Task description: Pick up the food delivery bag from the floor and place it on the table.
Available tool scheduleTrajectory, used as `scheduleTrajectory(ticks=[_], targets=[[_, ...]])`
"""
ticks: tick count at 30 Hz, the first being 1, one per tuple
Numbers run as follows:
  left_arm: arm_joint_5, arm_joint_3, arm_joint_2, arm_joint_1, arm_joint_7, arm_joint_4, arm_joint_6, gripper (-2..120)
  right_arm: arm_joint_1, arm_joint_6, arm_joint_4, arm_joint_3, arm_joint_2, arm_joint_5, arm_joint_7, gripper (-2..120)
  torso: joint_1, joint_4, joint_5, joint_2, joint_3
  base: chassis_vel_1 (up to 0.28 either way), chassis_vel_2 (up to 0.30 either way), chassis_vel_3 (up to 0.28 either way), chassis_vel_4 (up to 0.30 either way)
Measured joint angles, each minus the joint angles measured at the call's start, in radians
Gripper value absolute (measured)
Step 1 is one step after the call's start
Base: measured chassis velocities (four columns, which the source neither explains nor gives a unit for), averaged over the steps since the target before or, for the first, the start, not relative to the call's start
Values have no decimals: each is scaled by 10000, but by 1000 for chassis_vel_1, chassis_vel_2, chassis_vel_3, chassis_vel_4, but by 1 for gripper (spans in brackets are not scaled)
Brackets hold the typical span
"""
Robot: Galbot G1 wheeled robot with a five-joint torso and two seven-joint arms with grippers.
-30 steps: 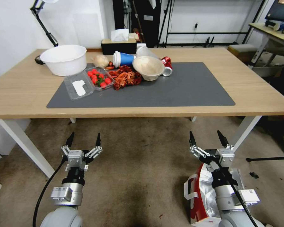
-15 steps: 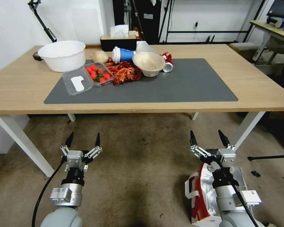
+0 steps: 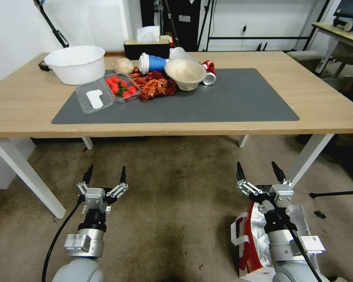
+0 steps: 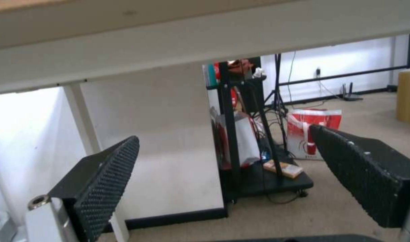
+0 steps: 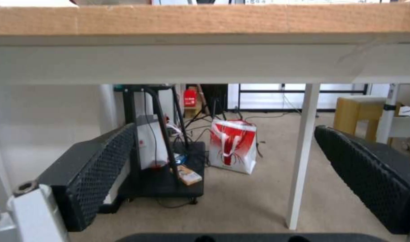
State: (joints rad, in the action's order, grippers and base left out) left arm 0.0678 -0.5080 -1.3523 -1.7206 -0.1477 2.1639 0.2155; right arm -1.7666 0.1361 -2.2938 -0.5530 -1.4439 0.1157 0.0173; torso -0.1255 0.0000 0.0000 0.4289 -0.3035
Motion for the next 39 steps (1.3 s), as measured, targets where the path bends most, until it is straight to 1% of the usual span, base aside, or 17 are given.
scheduleTrajectory(ticks=[1,4,5,8,14,16,18,24,29,33,39], targets=[[0,0,0,0,0,0,0,96,0,0,0,0,0,0,0,100,0,0,0,0,0,0,0,0,0],[0,-2,2,17,0,-37,11,96,15,4,14,-9,-7,11,-3,100,68,0,0,-200,130,0,0,0,0],[0,-2,2,17,0,-37,11,96,15,4,14,-9,-7,11,-3,100,68,0,0,-200,130,0,0,0,0],[0,-1,6,22,0,-44,13,96,37,4,14,-9,-25,19,-11,100,119,0,-1,-357,235,0,0,0,0],[-19,-57,15,23,-2,-43,13,96,43,4,34,-5,-33,19,-20,100,169,0,0,-510,337,0,0,0,0],[-19,-110,19,20,-3,-9,13,95,49,6,35,-5,-26,21,-25,100,218,0,-1,-658,438,0,0,0,0],[-19,-119,19,18,-3,5,13,95,49,5,38,-5,-23,22,-27,100,226,0,-1,-686,458,0,0,0,0],[-18,-228,20,-23,-1,61,30,96,-3,52,79,29,-28,5,-45,100,321,0,-1,-987,668,0,0,0,0],[-15,-264,23,-51,17,144,34,96,-19,55,60,33,-34,4,-70,100,357,0,0,-1110,753,0,0,0,0],[-15,-294,20,-91,34,223,39,96,-29,69,29,35,-41,2,-100,100,429,0,0,-1343,915,0,0,0,0],[-18,-330,17,-117,45,260,56,96,-74,87,29,46,-69,-14,-110,100,499,0,0,-1556,1057,0,0,0,0]])
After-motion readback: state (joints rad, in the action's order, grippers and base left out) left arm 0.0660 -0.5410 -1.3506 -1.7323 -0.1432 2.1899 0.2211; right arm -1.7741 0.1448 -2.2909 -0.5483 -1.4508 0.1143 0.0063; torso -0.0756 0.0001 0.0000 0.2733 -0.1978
